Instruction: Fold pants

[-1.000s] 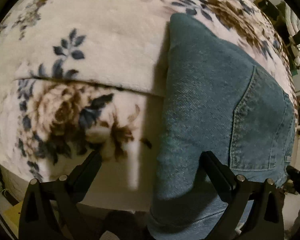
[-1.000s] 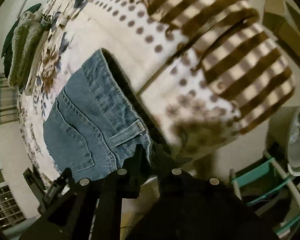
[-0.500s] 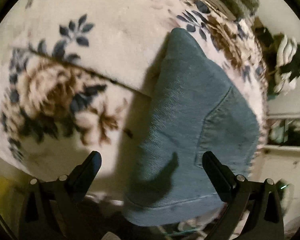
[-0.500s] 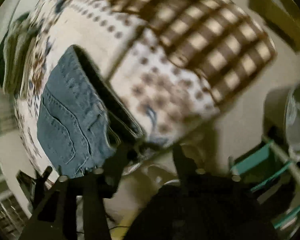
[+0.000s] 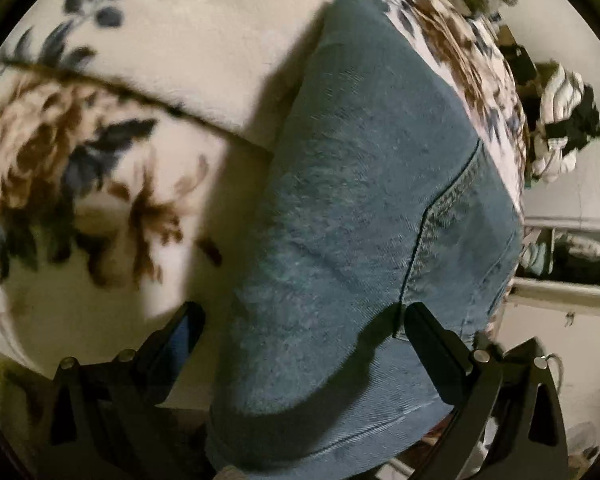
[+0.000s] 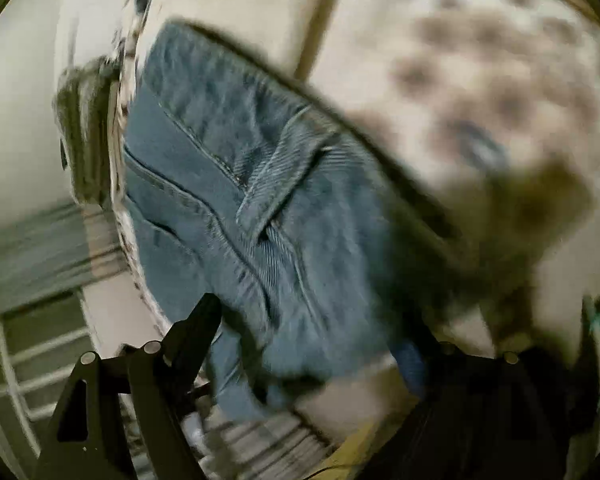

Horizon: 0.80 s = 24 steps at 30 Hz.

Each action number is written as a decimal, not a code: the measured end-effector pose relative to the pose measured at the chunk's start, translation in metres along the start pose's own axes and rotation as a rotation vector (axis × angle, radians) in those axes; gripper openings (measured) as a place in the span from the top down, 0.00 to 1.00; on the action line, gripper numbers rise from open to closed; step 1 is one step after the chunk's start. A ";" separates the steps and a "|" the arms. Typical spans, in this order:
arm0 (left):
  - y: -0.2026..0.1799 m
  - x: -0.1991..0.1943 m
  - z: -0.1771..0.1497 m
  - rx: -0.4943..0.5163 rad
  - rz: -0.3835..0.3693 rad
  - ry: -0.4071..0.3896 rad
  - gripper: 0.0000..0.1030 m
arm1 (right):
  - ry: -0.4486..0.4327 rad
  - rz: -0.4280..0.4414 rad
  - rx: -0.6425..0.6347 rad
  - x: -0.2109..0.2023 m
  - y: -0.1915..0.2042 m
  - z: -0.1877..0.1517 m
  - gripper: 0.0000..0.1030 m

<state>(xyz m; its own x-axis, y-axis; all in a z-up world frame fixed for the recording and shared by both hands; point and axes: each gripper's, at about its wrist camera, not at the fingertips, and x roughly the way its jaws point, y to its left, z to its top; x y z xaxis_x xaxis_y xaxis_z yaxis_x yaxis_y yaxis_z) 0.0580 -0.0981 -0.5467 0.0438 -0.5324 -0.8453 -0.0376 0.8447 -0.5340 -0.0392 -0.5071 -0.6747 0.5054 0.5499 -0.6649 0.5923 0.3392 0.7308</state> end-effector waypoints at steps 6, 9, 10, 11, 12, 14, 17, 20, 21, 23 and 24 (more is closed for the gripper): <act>-0.007 0.002 -0.001 0.057 0.019 -0.001 0.00 | -0.027 0.164 0.023 -0.008 0.015 -0.010 0.15; -0.001 0.001 -0.001 0.023 -0.009 -0.011 0.00 | -0.017 0.200 -0.038 -0.011 0.030 -0.007 0.15; 0.004 -0.001 -0.001 0.005 -0.021 -0.016 0.00 | 0.000 0.117 -0.080 -0.004 0.032 -0.004 0.15; 0.006 -0.001 0.000 -0.012 -0.030 -0.021 0.00 | 0.011 0.066 -0.094 0.002 0.032 -0.001 0.15; 0.006 -0.002 0.000 -0.021 -0.034 -0.020 0.00 | 0.031 0.043 -0.096 0.011 0.029 0.001 0.15; 0.005 -0.003 0.001 -0.023 -0.051 -0.012 0.00 | 0.027 0.067 -0.117 0.012 0.031 0.001 0.15; -0.002 -0.002 0.005 0.011 -0.089 -0.017 0.00 | 0.042 0.104 -0.159 0.010 0.043 -0.003 0.17; -0.011 0.000 0.007 0.044 -0.096 -0.041 0.07 | 0.044 0.097 -0.188 0.011 0.046 -0.006 0.25; -0.014 -0.002 0.006 0.055 -0.085 -0.056 0.17 | 0.040 0.085 -0.188 0.014 0.048 -0.006 0.36; -0.015 -0.009 0.004 0.060 -0.063 -0.070 0.46 | 0.033 0.053 -0.161 0.016 0.043 -0.005 0.48; -0.012 -0.014 0.003 0.053 -0.066 -0.077 0.63 | 0.026 0.060 -0.137 0.012 0.042 -0.006 0.53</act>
<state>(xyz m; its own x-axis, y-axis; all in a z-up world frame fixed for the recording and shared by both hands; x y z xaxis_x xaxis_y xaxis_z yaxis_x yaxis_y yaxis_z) 0.0606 -0.1012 -0.5284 0.1212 -0.5827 -0.8036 0.0212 0.8109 -0.5848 -0.0124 -0.4818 -0.6511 0.5198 0.5910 -0.6168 0.4698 0.4053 0.7843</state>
